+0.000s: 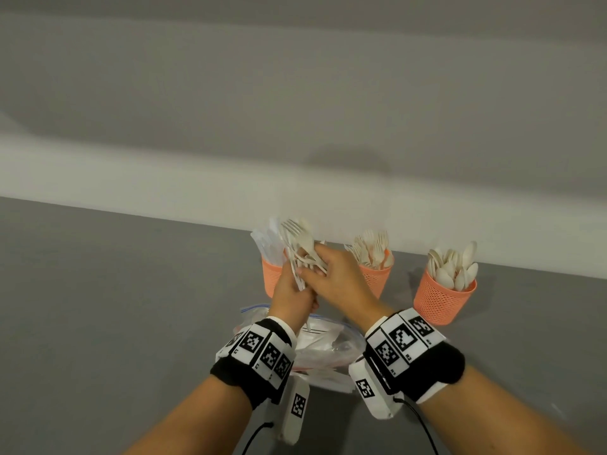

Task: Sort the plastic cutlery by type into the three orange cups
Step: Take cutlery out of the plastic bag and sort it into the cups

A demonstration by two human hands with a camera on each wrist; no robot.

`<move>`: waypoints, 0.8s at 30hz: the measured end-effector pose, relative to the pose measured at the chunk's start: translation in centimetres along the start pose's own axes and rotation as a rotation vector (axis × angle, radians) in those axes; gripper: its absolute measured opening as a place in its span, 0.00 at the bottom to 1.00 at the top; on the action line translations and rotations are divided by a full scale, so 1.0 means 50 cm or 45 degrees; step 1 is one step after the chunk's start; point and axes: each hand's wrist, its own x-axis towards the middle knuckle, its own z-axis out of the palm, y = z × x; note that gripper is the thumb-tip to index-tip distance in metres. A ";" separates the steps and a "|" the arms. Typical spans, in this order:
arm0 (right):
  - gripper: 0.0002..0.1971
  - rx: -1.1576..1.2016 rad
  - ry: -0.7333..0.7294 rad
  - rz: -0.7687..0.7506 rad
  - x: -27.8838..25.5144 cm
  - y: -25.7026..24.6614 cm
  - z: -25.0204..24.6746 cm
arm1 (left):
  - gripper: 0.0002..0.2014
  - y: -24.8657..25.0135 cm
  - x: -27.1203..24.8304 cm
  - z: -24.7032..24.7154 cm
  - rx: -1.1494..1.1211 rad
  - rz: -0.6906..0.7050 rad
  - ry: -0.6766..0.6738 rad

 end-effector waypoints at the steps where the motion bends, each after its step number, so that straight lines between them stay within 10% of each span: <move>1: 0.10 -0.016 0.011 0.000 -0.001 0.001 0.002 | 0.18 0.002 -0.002 -0.004 0.013 0.006 -0.003; 12: 0.06 0.116 0.146 0.066 0.019 0.000 0.036 | 0.23 0.020 -0.014 -0.018 0.011 0.176 -0.016; 24: 0.10 0.119 -0.167 0.327 0.028 -0.012 0.039 | 0.40 -0.027 0.008 -0.044 0.130 0.204 -0.055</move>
